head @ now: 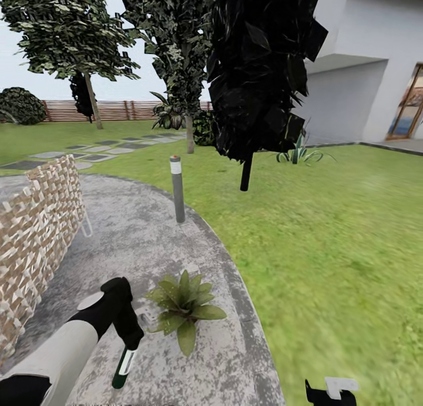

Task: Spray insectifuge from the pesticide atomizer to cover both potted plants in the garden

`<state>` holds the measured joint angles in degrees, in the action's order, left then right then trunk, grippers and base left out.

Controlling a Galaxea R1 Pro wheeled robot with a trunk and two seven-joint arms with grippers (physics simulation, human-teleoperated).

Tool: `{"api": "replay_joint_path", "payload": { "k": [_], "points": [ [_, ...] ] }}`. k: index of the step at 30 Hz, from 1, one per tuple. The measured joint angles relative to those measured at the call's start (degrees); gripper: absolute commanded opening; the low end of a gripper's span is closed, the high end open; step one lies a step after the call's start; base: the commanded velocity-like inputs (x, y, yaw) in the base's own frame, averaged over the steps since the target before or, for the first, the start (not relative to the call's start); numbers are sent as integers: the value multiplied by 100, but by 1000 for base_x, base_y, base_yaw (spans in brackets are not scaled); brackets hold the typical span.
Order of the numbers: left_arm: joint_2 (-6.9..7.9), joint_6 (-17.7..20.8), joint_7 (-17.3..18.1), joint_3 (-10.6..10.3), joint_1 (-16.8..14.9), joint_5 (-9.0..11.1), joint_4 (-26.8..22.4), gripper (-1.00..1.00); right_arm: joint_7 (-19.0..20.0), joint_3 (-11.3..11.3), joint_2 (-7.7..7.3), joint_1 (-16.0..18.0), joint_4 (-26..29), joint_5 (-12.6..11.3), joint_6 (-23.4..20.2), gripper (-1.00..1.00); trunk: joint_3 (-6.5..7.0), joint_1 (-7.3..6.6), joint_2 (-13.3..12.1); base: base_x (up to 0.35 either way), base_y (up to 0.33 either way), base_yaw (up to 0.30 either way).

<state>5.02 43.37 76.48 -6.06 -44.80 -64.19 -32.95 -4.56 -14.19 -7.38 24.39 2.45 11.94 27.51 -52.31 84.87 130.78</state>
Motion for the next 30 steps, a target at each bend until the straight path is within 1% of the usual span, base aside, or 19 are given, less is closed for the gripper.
{"api": "replay_joint_path", "payload": {
  "k": [3, 8, 17, 27, 30],
  "points": [
    [-3, 12, 8, -22, 7, 0, -1, -100, 0, 0, -2, 0, 4, -2, 0, 100, 0, 0, 0, 0, 0, 125],
    [-36, 34, 3, -24, 9, 4, -2, -100, 7, 1, -34, 2, 7, 1, -1, 100, 0, 0, 0, 12, -16, 10],
    [-39, 52, -19, -30, -8, 11, -9, -100, 7, 2, -31, 0, 8, 2, 2, 100, 0, -1, 0, 118, -222, 16],
    [-39, 54, -37, -30, -9, 10, -16, -100, 6, 2, -23, 2, -1, 2, 2, 100, 0, 0, 0, 17, -270, 251],
    [-23, 53, -24, -29, -17, 6, -18, -100, 8, 1, -19, 0, -1, 2, -3, 100, 0, 0, 0, 0, -103, 257]
  ]
}}
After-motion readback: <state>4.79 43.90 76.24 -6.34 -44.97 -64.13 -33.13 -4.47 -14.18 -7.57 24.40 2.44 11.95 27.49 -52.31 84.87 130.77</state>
